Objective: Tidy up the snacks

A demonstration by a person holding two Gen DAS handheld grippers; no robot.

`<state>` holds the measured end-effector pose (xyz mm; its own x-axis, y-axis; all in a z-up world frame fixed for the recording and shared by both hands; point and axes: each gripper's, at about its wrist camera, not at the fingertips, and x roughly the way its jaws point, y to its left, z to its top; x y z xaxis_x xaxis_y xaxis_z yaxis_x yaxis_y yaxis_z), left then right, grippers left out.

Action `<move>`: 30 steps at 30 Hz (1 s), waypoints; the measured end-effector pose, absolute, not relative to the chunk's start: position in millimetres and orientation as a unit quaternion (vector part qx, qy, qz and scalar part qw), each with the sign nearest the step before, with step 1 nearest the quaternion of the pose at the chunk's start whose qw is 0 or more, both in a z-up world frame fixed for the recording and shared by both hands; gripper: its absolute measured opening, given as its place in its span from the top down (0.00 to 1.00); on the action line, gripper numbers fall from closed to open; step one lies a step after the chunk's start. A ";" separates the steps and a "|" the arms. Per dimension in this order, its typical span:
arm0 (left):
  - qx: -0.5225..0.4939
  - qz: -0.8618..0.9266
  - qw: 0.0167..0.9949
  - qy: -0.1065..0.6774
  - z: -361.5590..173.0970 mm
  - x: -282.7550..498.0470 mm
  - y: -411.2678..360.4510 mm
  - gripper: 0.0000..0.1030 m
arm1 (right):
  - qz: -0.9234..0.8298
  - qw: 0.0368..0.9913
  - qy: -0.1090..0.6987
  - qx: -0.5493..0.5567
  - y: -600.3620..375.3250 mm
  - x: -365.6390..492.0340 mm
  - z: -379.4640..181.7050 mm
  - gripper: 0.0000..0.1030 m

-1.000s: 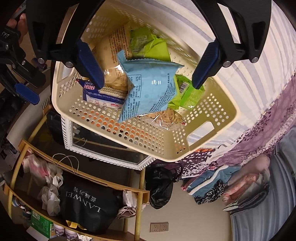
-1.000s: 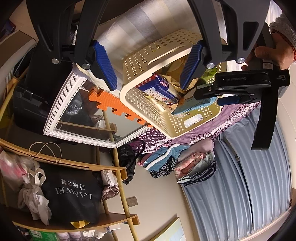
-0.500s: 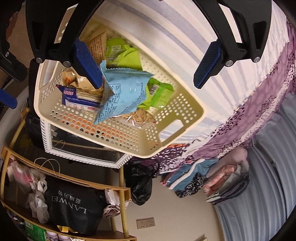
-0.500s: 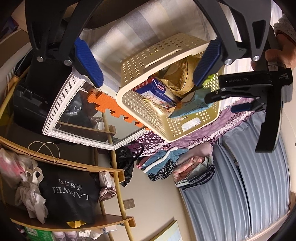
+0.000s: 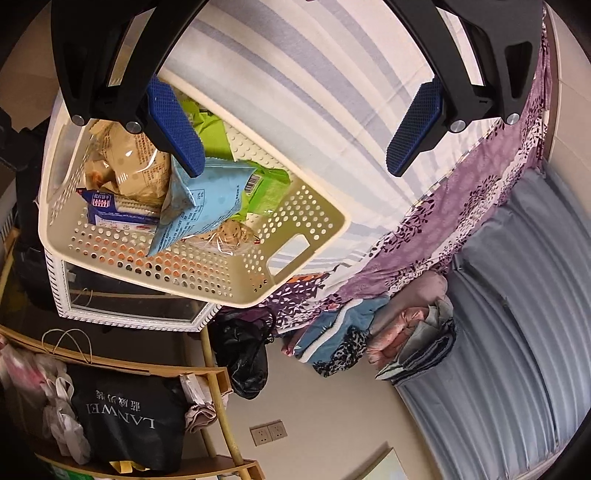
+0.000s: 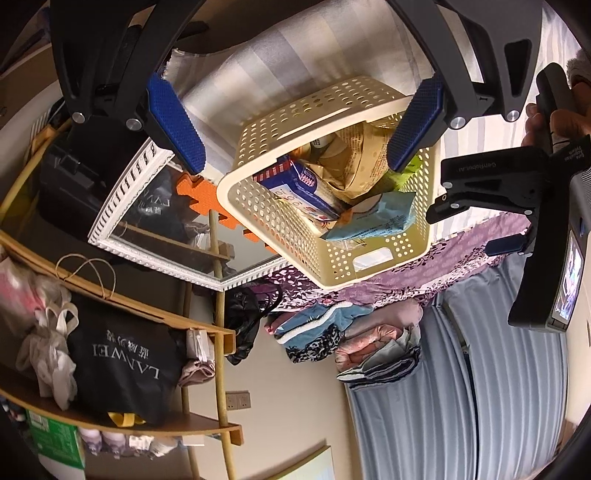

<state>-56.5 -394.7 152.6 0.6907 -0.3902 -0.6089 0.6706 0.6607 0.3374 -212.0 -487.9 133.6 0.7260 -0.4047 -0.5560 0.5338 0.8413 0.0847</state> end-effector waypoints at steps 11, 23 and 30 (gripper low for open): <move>0.284 -0.295 0.880 0.241 160.0 -60.2 -386.3 0.03 | -0.248 0.923 0.275 0.108 -477.8 -208.9 134.7 0.05; 0.306 -0.301 0.876 0.218 155.0 -71.9 -393.4 0.03 | -0.244 0.919 0.288 0.114 -480.8 -209.1 127.3 0.05; 0.311 -0.304 0.870 0.232 152.7 -70.3 -394.0 0.03 | -0.243 0.920 0.291 0.103 -476.5 -206.2 125.9 0.05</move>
